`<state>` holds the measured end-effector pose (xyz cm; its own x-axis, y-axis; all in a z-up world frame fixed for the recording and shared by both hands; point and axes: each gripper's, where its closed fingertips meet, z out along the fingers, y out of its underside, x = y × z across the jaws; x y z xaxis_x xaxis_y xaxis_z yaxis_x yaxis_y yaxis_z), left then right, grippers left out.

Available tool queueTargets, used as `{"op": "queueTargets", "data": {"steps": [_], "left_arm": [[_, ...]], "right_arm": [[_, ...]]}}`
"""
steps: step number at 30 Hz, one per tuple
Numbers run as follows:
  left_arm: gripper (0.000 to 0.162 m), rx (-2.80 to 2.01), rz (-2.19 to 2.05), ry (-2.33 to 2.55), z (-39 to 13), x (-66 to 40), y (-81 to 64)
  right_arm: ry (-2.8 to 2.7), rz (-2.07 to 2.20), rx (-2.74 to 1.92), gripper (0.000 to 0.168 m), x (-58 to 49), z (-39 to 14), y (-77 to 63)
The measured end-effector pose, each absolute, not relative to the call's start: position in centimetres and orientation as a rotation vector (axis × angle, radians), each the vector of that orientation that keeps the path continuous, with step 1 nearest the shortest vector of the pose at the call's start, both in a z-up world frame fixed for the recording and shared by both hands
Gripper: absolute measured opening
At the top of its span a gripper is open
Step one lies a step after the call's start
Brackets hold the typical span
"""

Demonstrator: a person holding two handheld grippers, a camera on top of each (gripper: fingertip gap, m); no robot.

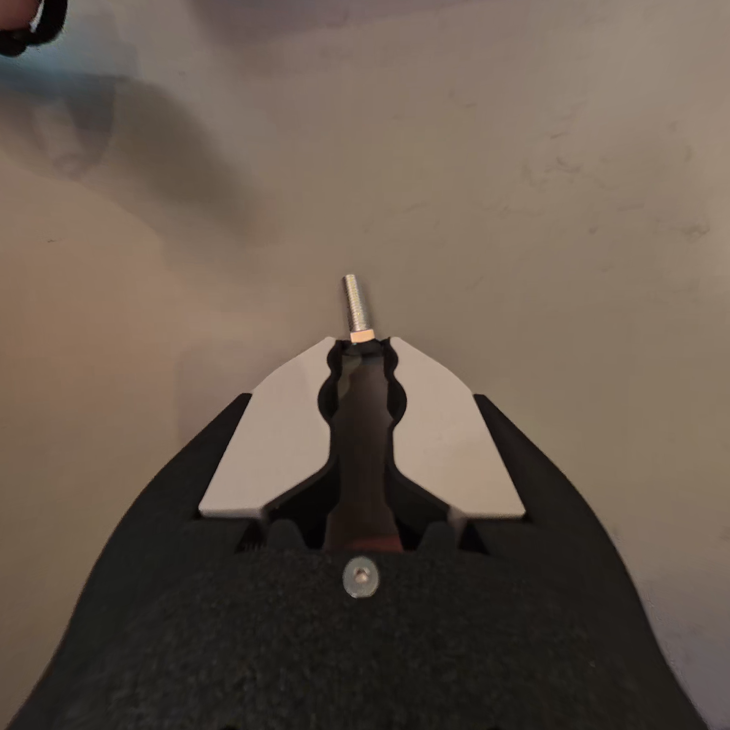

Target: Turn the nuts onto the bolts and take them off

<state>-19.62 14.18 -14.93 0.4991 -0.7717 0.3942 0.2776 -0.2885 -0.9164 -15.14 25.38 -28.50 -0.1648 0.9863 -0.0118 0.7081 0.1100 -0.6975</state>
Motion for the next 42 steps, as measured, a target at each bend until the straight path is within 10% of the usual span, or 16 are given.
{"op": "queueTargets", "data": {"steps": [16, 42], "left_arm": [[0.016, -1.716, -1.729, 0.415, -15.9, -17.4, 19.8], [0.016, -1.805, -1.551, 0.680, -17.4, -15.9, 20.2]], "right_arm": [[-1.744, 0.746, -1.079, 0.019, -14.0, -15.7, 23.0], [-1.736, 1.091, -1.347, 0.019, -14.3, -17.8, 21.7]]}}
